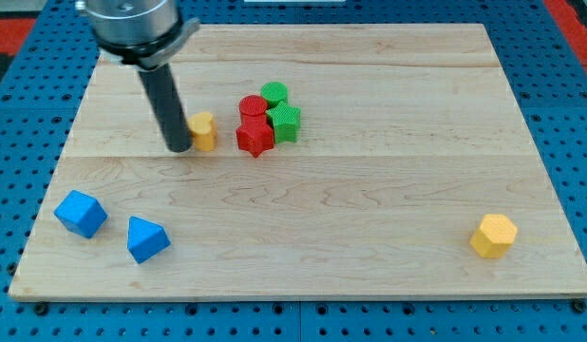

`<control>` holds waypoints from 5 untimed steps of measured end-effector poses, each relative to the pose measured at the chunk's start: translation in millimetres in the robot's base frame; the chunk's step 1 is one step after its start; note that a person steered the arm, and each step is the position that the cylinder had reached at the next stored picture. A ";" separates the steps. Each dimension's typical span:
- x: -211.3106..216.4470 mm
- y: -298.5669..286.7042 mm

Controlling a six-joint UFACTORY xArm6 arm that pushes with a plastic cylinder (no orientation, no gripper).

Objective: Push the yellow hexagon to the top of the red circle

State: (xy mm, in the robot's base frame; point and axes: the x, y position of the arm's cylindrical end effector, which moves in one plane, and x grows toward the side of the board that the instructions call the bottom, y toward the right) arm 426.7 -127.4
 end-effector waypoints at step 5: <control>97.0 188.8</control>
State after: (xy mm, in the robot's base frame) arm 523.7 61.5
